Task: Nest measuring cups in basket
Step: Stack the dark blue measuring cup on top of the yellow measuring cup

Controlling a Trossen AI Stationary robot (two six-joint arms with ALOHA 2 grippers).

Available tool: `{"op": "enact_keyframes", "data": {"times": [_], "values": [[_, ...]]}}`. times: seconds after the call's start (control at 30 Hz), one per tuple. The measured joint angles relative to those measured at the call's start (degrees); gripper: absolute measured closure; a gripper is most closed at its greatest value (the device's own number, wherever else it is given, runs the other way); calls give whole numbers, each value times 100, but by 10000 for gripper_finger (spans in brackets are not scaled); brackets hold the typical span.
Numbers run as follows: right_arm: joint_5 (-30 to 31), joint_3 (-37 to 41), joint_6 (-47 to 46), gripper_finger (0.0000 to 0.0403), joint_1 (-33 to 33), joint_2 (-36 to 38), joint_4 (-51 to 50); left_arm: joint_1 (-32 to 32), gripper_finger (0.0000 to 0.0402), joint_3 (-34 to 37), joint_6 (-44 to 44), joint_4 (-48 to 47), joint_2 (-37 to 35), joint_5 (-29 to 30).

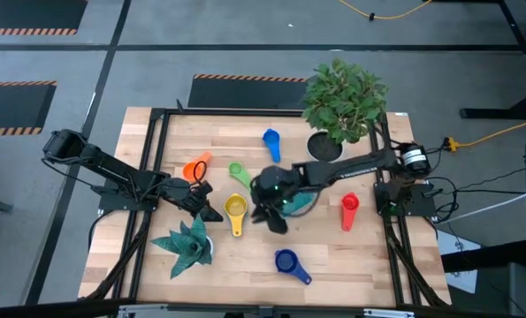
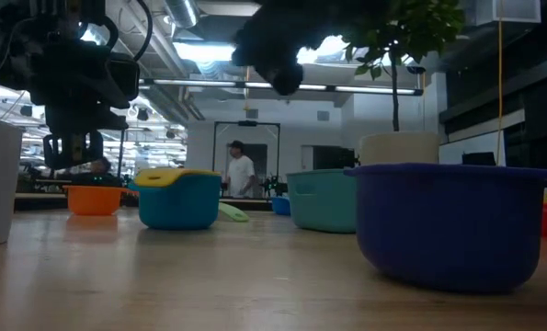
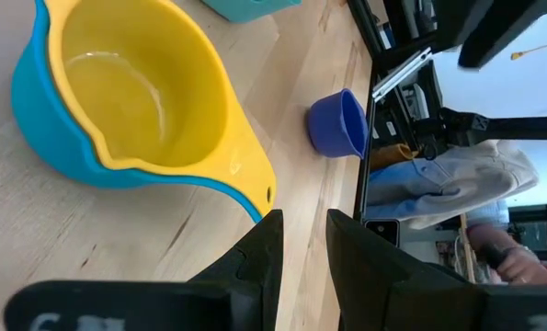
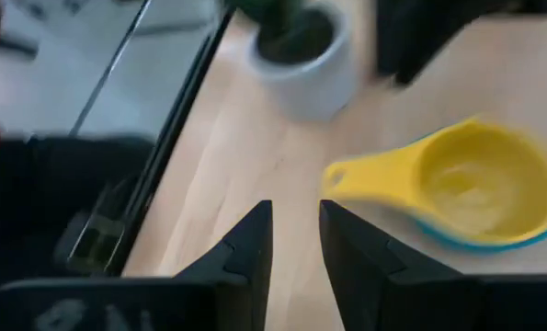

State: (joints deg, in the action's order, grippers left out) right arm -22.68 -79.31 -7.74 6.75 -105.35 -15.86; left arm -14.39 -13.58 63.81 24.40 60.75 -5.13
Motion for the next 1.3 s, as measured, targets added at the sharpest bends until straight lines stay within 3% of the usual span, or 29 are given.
{"op": "enact_keyframes", "data": {"times": [0.33,0.53,0.87,1.3], "values": [[9,2,220,306,713,-14,-1767,-2,322,0,-2,-1,0,11],[48,2,85,306,979,-12,-1914,-4,322,0,-103,0,0,17],[1078,2,-399,306,1366,-91,-1942,-4,322,-2,-223,0,0,17],[1117,4,-700,306,1378,-236,-2181,-7,322,-2,-295,2,0,15]]}}
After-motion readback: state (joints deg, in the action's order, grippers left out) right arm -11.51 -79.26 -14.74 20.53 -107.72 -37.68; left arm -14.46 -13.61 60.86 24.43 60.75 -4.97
